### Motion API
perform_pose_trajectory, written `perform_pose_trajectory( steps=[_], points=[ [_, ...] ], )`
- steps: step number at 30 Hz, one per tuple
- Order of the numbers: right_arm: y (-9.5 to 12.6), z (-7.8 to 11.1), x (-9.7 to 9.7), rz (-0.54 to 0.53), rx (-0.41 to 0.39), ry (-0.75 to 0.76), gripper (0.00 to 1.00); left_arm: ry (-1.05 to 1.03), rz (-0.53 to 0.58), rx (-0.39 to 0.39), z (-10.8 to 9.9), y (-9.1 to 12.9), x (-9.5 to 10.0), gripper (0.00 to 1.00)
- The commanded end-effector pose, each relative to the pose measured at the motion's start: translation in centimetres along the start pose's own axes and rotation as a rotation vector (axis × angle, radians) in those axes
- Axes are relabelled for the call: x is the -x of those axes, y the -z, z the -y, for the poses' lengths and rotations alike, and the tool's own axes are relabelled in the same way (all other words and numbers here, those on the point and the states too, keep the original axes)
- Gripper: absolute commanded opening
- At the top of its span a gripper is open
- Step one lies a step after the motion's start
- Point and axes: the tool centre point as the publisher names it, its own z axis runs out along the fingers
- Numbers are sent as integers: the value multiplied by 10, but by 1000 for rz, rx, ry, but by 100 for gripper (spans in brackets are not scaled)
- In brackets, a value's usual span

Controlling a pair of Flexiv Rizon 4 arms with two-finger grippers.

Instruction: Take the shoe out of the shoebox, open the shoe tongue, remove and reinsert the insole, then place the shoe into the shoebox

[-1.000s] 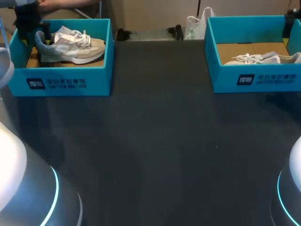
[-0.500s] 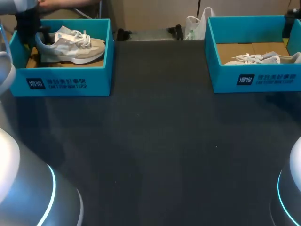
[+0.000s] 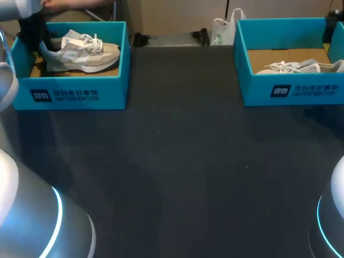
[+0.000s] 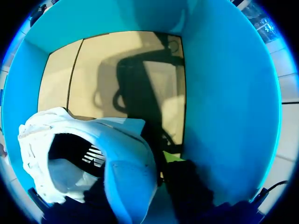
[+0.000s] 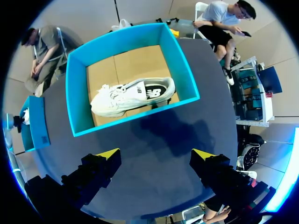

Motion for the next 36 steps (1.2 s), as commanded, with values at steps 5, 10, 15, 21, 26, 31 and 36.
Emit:
perform_pose_trajectory(
  steps=[5, 10, 15, 21, 26, 31, 36],
  points=[
    [0, 1, 0, 0, 1, -1, 100, -9, 23, -119, -16, 2, -14, 0],
    [0, 1, 0, 0, 1, -1, 100, -10, 28, -117, -16, 11, -15, 0],
    [0, 1, 0, 0, 1, -1, 100, -3, 38, -105, -12, 36, -18, 0],
    [0, 1, 0, 0, 1, -1, 100, 18, 37, -104, -9, 64, -23, 0],
    [0, 1, 0, 0, 1, -1, 100, 8, 48, -108, -1, 84, -28, 0],
    [0, 1, 0, 0, 1, -1, 100, -3, 52, -95, 8, 107, -32, 0],
    [0, 1, 0, 0, 1, -1, 100, -31, 51, -73, 20, 129, -34, 0]
  ],
)
